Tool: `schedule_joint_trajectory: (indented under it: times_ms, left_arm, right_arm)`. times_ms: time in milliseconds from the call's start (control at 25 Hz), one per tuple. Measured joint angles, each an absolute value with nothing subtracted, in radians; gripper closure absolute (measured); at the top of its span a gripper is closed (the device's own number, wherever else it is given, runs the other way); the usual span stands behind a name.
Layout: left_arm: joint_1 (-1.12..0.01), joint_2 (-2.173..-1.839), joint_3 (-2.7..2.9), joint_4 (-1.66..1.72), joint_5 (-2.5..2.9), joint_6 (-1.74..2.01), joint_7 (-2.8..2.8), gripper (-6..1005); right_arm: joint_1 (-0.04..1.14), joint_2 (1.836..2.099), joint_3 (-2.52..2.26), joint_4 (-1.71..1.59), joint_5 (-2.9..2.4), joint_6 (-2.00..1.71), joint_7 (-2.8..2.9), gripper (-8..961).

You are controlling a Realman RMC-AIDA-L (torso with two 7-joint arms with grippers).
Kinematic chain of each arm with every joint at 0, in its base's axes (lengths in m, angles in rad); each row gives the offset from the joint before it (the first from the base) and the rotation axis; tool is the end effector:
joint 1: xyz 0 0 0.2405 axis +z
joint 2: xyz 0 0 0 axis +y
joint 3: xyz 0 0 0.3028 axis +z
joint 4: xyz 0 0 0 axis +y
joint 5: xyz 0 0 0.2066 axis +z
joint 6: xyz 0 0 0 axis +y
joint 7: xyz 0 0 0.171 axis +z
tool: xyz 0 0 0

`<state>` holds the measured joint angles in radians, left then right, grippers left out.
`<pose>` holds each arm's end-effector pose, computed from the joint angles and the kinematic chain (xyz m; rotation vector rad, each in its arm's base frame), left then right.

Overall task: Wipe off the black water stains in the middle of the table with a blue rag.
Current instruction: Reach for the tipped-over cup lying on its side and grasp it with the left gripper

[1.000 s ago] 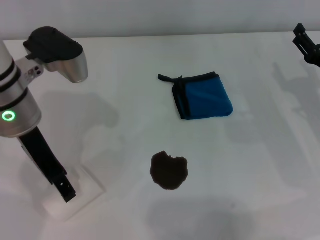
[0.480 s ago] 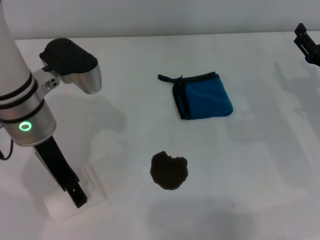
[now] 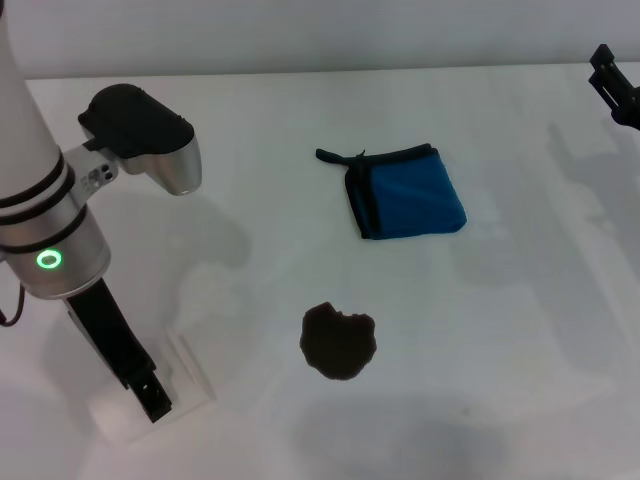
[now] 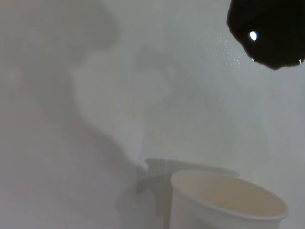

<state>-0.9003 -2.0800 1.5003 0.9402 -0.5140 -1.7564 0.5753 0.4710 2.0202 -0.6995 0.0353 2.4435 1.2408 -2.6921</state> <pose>-0.2130 0.3664 -0.0836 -2.7395 -0.9547 1.1076 0.3952 0.3733 0.0120 -1.4891 0.6928 0.7982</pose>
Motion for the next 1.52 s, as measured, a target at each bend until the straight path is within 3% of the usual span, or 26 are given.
schedule_joint_trajectory:
  times_ms: [1520]
  left_arm:
    - [-0.854, -2.078, 1.53, 0.94, -0.576, -1.711, 0.544, 166]
  right_arm:
    - [0.458, 2.021, -0.699, 0.025, 2.436, 1.245, -2.691, 95]
